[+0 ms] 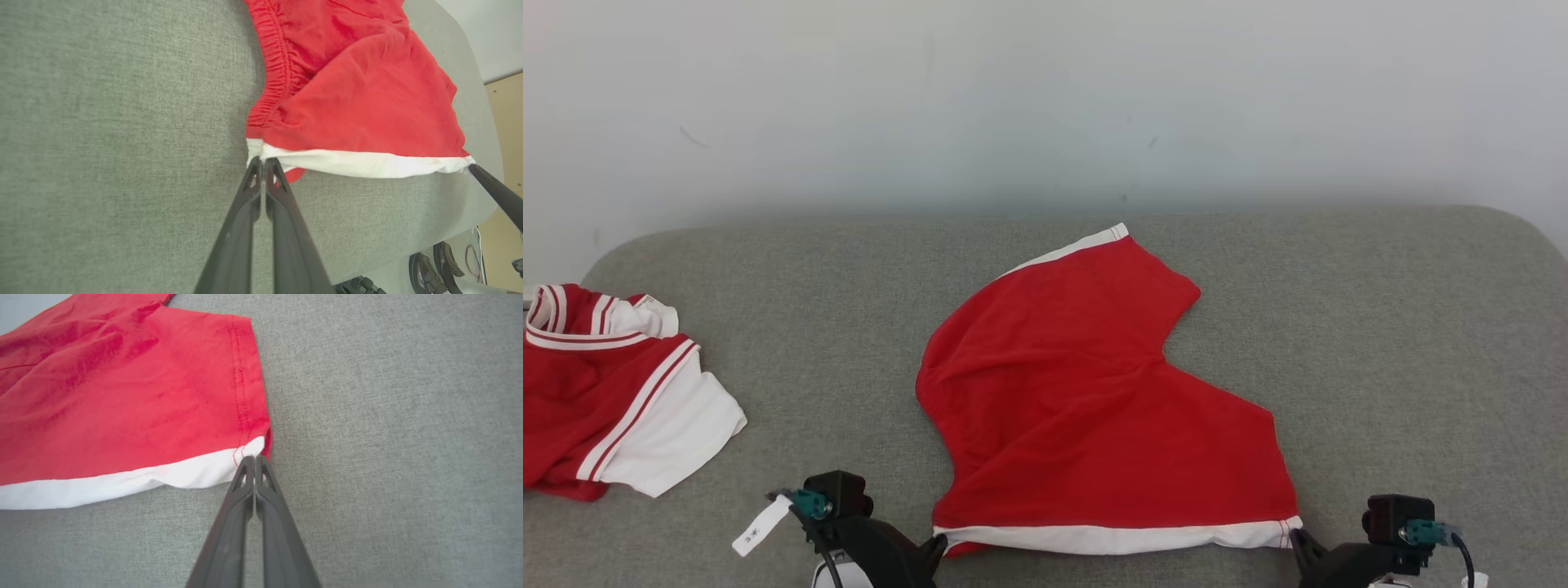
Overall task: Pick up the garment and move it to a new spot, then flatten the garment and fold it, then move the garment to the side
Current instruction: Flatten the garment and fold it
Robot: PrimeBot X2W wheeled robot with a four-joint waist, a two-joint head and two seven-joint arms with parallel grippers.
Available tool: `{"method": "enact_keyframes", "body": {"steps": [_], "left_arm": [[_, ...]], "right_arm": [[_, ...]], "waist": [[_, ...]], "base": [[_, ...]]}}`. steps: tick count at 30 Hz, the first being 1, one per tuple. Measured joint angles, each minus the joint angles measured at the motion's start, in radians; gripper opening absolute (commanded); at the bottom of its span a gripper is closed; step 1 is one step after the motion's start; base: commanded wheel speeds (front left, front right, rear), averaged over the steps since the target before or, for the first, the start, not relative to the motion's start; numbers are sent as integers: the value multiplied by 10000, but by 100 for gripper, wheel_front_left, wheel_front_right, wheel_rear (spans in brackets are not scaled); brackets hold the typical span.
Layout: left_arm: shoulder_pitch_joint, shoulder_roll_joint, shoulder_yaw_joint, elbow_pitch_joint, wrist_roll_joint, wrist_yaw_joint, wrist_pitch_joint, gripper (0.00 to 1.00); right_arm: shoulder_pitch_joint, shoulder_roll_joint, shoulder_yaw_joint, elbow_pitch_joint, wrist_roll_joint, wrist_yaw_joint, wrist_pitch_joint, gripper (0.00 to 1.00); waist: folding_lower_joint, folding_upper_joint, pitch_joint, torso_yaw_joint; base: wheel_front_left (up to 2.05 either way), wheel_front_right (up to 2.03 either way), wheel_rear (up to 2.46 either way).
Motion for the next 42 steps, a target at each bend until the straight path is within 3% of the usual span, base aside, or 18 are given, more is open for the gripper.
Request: {"method": "enact_keyframes", "body": {"steps": [14,18,27,42], "left_arm": [[1196,673,-245,-1323,247,-222,-430,0],[1243,667,-238,-1672,247,-224,-502,0],[-272,128,-320,-1964,499,-171,-301,0],[-3042,-523,59,-1371,848,334,-337,0]], "right_arm": [[1824,-543,-171,-2362,713,558,660,0],[1728,-725,-514,-3241,886,554,658,0],[-937,-1189,-619,-3810,1081,717,1542,0],[-5146,-1563,-675,-2063,596,383,2284,0]], "waist": [[0,0,-129,72],[0,0,-121,87],[1,0,280,256],[3,1,1818,1017]], "base": [[0,0,0],[0,0,0],[0,0,0],[0,0,0]]}}
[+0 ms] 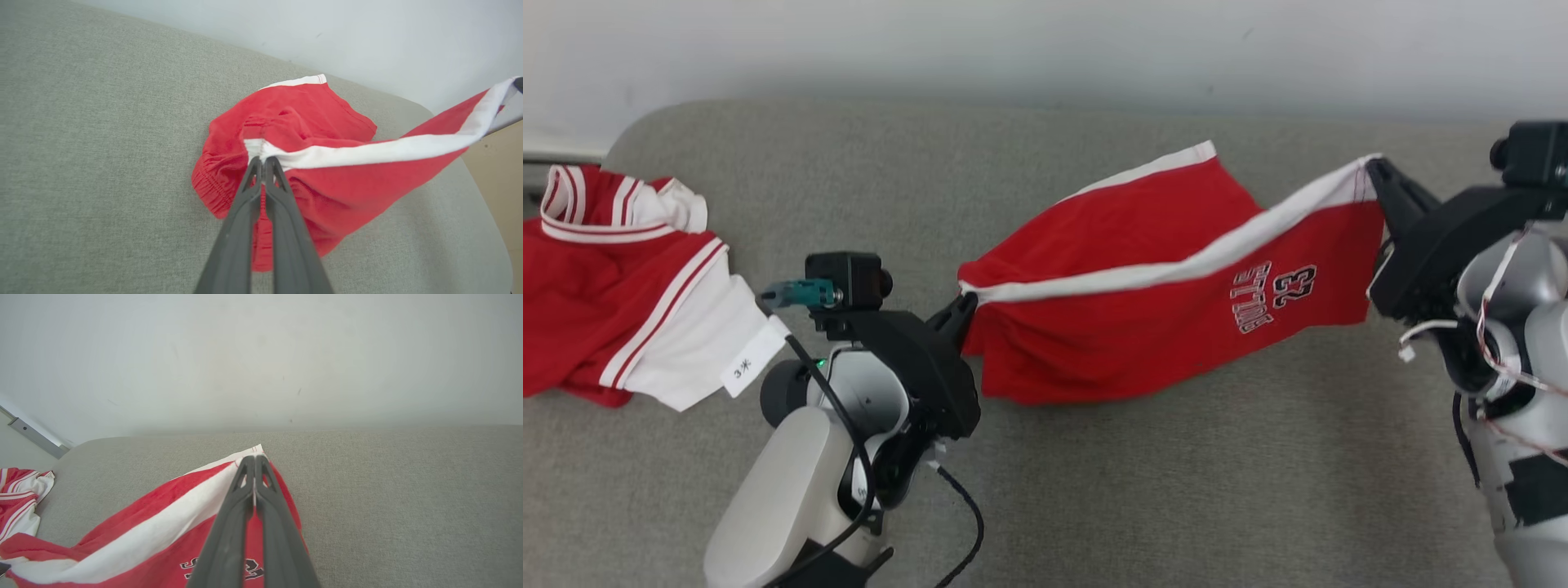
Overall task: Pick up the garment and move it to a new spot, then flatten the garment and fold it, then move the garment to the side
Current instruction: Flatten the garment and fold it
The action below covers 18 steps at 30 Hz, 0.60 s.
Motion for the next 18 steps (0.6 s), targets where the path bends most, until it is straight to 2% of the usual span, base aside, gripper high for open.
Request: {"method": "enact_keyframes", "body": {"steps": [12,18], "left_arm": [[-1211,-176,-25,924,-56,86,-957,0],[-1455,-176,-874,1060,-826,169,-1442,0]], "right_arm": [[-1851,19,21,1718,-397,-109,-399,0],[-2398,8,123,2382,-593,-109,-775,0]], "waist": [[0,0,1261,959],[-1,0,1597,1285]], "base": [[0,0,0],[0,0,0]]}}
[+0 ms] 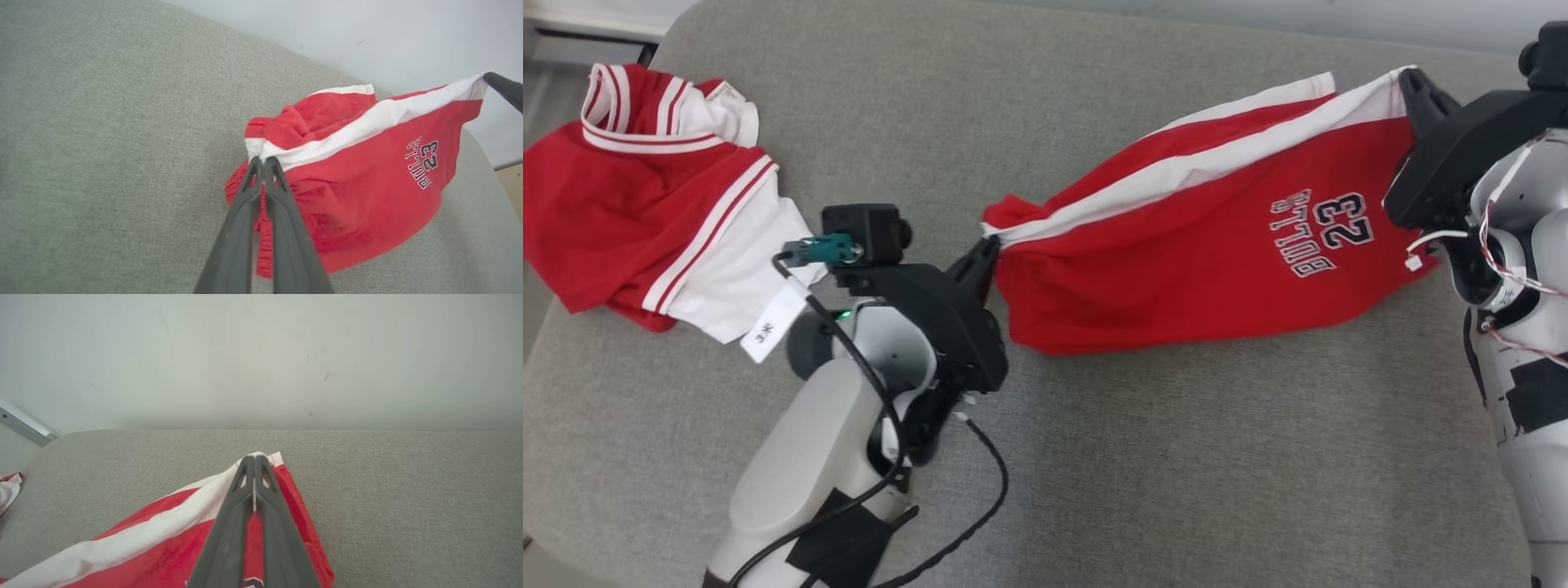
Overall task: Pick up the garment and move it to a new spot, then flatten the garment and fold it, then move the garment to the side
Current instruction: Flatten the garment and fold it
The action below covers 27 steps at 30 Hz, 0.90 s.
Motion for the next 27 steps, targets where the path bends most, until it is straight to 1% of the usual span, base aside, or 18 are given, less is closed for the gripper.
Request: {"method": "enact_keyframes", "body": {"steps": [7,10,17,21,23,24,25,26,27], "left_arm": [[-561,-6,-853,121,-828,8,-675,0],[-796,-8,-951,382,-1174,8,-1014,0],[-1179,-12,-1076,989,-1503,8,-1542,0],[-1446,-19,-1139,1244,-1877,8,-1904,0],[-1504,-19,-1204,1298,-2033,8,-2084,4],[-1535,-19,-1252,1352,-2079,8,-2174,9],[-1569,-21,-1300,1419,-2086,8,-2245,16],[-1620,-23,-1350,1496,-2102,8,-2295,25],[-1699,-29,-1381,1590,-2169,8,-2416,48]], "right_arm": [[-421,-96,-54,765,-211,0,-573,0],[-587,-27,-69,1005,-217,-2,-848,0],[-1020,171,-25,1532,-364,-12,-1386,0],[-1357,240,40,1898,-382,-10,-1697,0],[-1391,286,88,1994,-385,2,-1822,0],[-1399,297,113,2063,-387,4,-1887,0],[-1425,301,125,2153,-389,4,-1956,0],[-1474,297,123,2265,-393,6,-2033,0],[-1551,295,107,2380,-399,19,-2117,0]], "waist": [[-1,0,186,272],[-1,0,229,350],[-1,-1,309,432],[-1,-1,436,456],[-2,-1,507,455],[-2,-1,546,455],[-2,-1,584,452],[-2,-1,622,449],[-1,0,656,444]], "base": [[0,0,0],[0,0,0],[0,0,0],[0,0,0],[0,0,0],[0,0,0],[0,0,0],[0,0,0],[0,0,0]]}}
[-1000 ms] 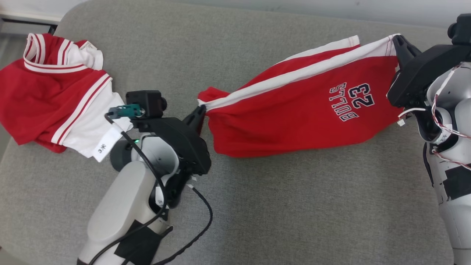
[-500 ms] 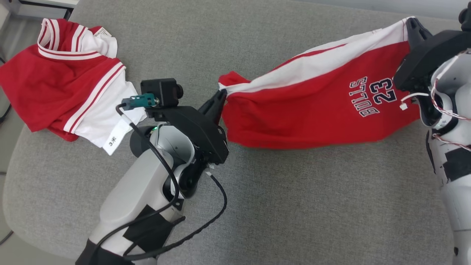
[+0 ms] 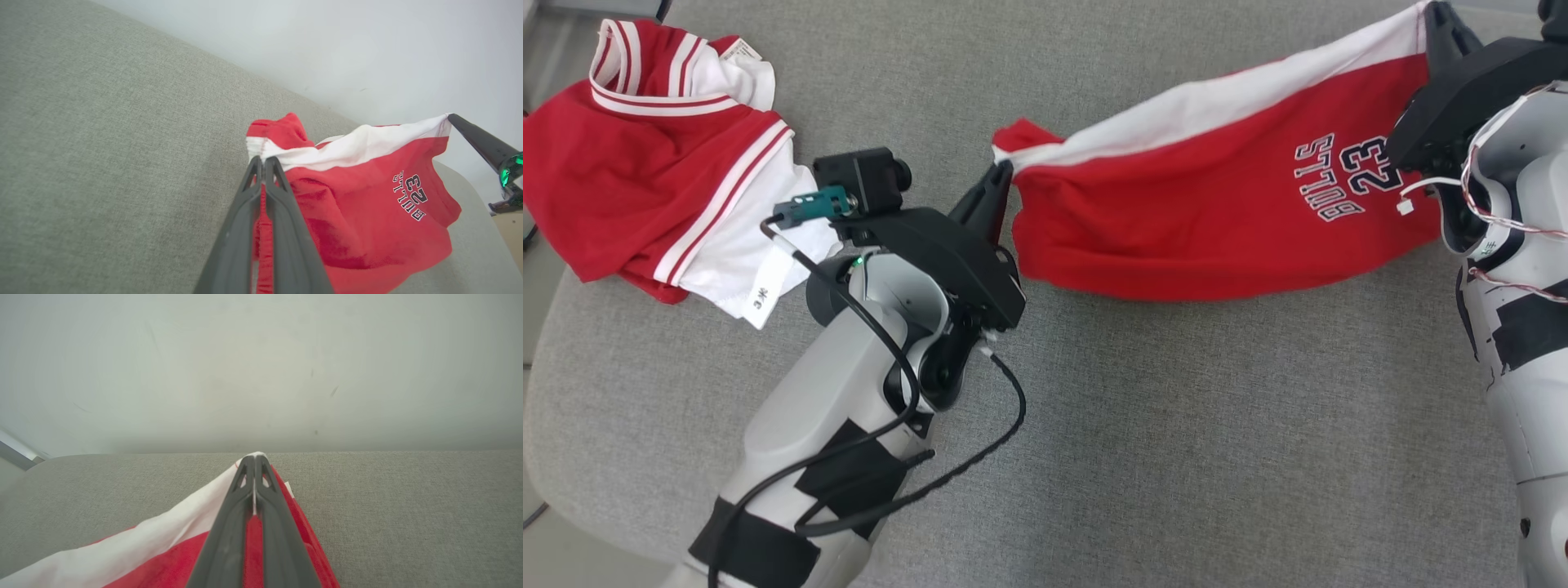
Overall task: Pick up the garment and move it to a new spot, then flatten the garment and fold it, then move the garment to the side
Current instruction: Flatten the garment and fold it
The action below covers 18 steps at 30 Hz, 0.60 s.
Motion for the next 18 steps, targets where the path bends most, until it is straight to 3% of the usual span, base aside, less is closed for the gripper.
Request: {"method": "enact_keyframes", "body": {"steps": [1,3,4,6,18], "left_arm": [[-81,2,-31,63,-73,0,-119,48],[-245,2,-59,167,-194,0,-357,100],[-319,-2,-79,222,-242,0,-458,100],[-454,-2,-188,372,-259,0,-673,100],[-788,-12,-625,863,-489,0,-1760,100]], "right_arm": [[-58,0,-29,69,0,4,-111,0],[-129,10,-75,184,2,67,-232,0],[-179,35,-121,278,15,73,-339,0],[-224,46,-190,395,23,82,-550,100],[-713,105,-410,706,167,491,-1935,100]], "waist": [[0,0,28,-6],[0,0,70,-13],[0,-1,88,-14],[-1,0,107,-9],[0,0,130,118]], "base": [[0,0,0],[0,0,0],[0,0,0],[0,0,0],[0,0,0]]}}
